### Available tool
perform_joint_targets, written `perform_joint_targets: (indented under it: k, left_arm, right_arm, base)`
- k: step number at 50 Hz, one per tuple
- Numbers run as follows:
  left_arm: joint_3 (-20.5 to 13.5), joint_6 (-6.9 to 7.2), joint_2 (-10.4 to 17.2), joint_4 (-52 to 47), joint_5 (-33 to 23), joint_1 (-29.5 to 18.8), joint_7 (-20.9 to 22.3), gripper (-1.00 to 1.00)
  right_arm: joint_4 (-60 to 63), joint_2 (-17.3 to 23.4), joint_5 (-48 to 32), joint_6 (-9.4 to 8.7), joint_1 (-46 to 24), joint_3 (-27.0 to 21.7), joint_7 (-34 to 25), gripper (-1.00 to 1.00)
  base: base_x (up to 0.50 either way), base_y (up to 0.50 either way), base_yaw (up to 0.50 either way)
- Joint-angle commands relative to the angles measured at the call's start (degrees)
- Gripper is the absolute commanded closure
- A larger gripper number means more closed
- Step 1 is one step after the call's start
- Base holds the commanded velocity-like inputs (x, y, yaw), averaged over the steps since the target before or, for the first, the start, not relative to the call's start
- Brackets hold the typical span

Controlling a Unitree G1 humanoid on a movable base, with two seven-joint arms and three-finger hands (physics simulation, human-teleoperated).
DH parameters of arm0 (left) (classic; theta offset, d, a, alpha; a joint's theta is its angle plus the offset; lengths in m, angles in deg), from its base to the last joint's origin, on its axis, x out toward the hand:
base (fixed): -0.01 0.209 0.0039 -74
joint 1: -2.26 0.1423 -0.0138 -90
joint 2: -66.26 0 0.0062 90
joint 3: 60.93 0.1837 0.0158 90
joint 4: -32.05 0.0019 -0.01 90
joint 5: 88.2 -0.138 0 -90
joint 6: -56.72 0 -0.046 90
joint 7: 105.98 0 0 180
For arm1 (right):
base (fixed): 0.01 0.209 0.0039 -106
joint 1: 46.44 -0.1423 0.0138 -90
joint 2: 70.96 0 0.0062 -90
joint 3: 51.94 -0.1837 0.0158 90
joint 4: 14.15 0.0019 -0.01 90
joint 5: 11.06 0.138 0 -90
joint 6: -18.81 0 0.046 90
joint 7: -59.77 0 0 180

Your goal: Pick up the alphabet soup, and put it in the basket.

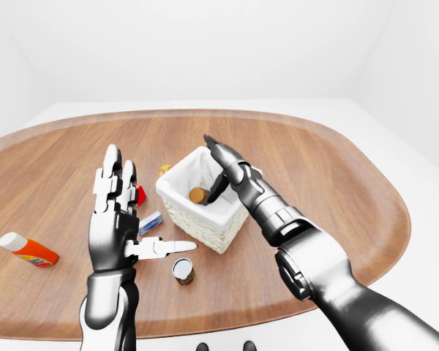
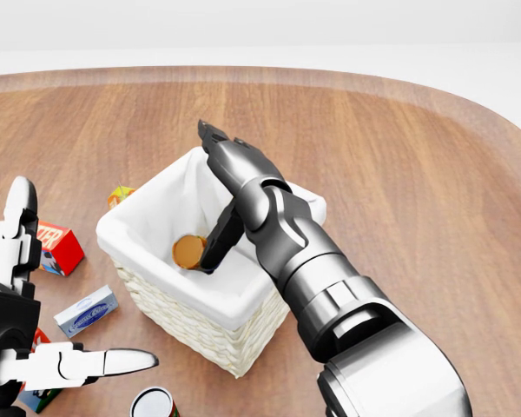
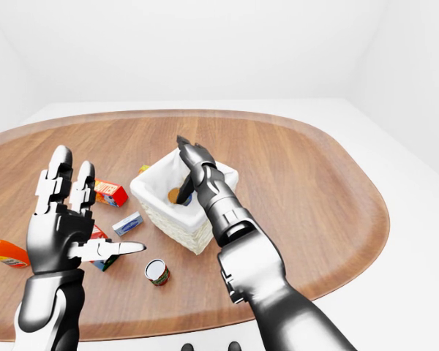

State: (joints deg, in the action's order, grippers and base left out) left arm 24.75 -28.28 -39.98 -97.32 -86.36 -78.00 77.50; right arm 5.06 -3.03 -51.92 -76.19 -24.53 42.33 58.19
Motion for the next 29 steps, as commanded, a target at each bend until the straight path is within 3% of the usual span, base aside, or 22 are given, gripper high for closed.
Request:
perform_joint_targets:
  k: [1, 29]
  left_arm:
    - [-0.05, 0.00, 0.01, 0.74, -0.09, -0.15, 0.03, -1.00]
    - [0.03, 0.00, 0.04, 1.05, -0.16, -0.30, -0.16, -1.00]
  right_arm:
    - [0.17, -0.12, -0.11, 0.00, -0.01, -0.03, -0.19, -1.00]
    - [-0.48, -0.48, -1.62, 0.00, 0.29, 0.42, 0.63, -1.00]
  base:
    - [0.00, 0.00, 0.00]
    - [0.00, 0.00, 0.00]
